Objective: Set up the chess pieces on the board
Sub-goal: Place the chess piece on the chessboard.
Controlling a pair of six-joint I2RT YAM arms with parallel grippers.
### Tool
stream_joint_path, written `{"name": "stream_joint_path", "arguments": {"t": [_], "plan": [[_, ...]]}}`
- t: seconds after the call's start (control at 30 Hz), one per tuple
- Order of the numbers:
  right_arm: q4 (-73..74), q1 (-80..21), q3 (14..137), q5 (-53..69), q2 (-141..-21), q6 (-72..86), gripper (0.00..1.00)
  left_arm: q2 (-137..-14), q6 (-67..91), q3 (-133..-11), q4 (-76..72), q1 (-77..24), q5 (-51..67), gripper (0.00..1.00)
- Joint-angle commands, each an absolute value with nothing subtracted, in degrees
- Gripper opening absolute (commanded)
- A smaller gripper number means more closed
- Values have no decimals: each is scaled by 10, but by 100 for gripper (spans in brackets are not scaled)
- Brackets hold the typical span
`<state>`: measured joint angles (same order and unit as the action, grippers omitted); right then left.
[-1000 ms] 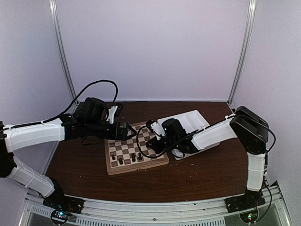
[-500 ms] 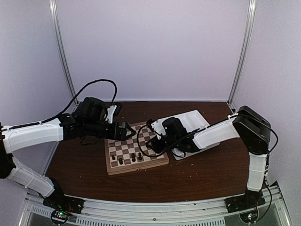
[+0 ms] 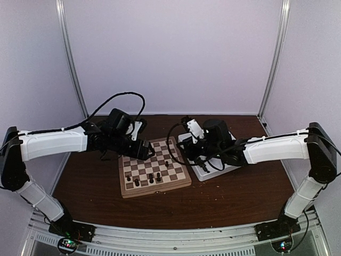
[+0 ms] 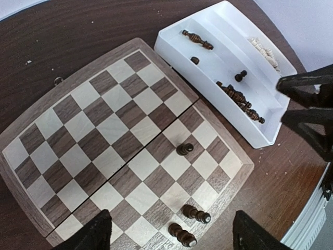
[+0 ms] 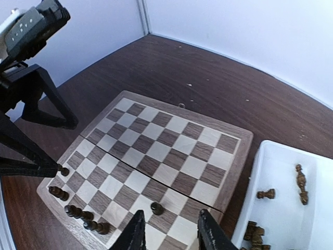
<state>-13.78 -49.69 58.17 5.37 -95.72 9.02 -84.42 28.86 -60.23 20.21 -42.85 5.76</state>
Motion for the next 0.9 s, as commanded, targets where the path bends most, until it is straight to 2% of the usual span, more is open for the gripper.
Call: {"name": "stream_joint_path", "arguments": {"t": [0.0,0.4,0.63,0.87], "plan": [[-104,-471,545,-36,-914,104,35,-897,271,-651,214,-428,53,76],[-79,-420,497,-113,-851,104,37,-1046,233,-827,312,-477,-16,68],[-29,-409,523,-144,-852,101,49,-1107,227,-892,352,-493,-29,65],[-91,-402,481,-163,-862,115,52,-1146,240,-931,386,-504,-50,64]]}}
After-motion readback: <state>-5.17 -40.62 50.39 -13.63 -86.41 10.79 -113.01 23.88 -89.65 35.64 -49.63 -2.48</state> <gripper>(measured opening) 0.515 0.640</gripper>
